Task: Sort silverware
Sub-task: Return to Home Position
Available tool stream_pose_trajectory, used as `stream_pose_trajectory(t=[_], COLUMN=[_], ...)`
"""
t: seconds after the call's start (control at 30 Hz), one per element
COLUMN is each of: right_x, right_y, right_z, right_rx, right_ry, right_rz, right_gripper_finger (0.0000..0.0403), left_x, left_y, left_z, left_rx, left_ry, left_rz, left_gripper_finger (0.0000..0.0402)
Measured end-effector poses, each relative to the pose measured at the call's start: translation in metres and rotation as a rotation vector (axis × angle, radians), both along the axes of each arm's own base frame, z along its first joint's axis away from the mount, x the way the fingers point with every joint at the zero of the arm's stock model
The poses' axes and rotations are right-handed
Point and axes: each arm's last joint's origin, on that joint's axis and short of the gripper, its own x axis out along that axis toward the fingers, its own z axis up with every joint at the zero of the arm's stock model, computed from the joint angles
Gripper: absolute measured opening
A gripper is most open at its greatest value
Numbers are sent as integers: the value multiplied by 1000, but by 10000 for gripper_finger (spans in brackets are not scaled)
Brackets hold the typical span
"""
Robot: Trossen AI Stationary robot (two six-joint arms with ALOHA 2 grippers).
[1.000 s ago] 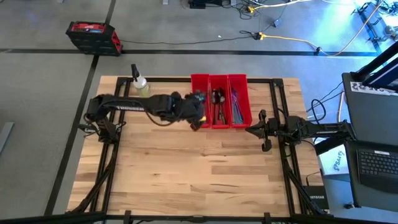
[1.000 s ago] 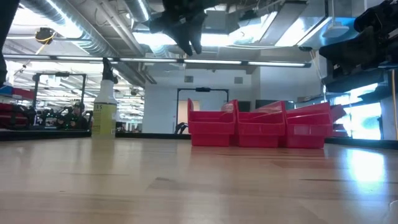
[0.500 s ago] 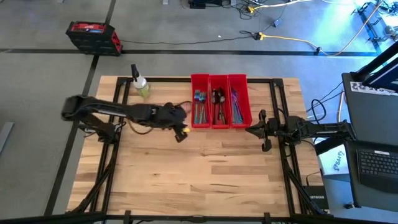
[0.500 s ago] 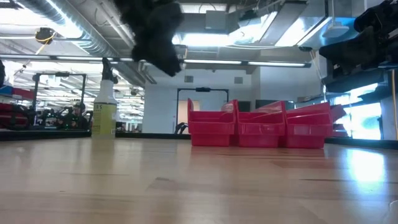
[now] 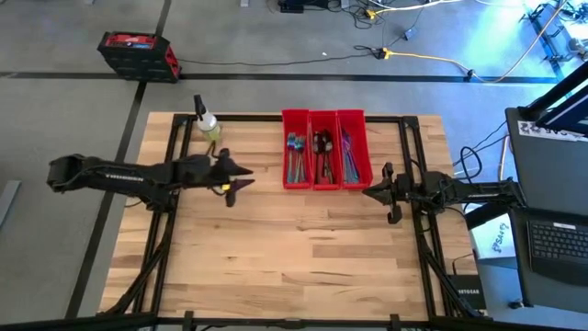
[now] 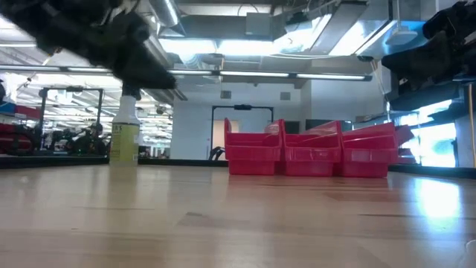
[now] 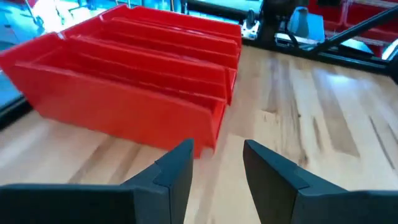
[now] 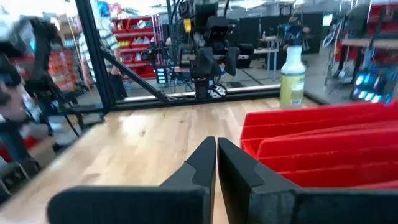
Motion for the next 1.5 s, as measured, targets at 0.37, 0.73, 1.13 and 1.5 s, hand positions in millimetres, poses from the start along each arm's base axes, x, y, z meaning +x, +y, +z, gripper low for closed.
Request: stream_pose_trajectory(t=[0.37, 0.73, 1.13, 1.5], right_x=[0, 0, 0, 0], right_y=[2, 1, 1, 1], right_z=[1, 5, 4, 4], right_rx=[33, -35, -32, -33], right_ry=[-10, -53, -44, -41], right_rz=[54, 23, 22, 21], right_gripper_finger=[1, 1, 1, 1], left_x=[-34, -34, -37, -63], left_y=[-17, -29, -35, -30], left_z=[-62, -63, -56, -62], left_rx=[-48, 139, 238, 207], left_ry=[119, 152, 117, 13], left_rz=[-154, -303, -323, -202], left_gripper_finger=[127, 127, 127, 127])
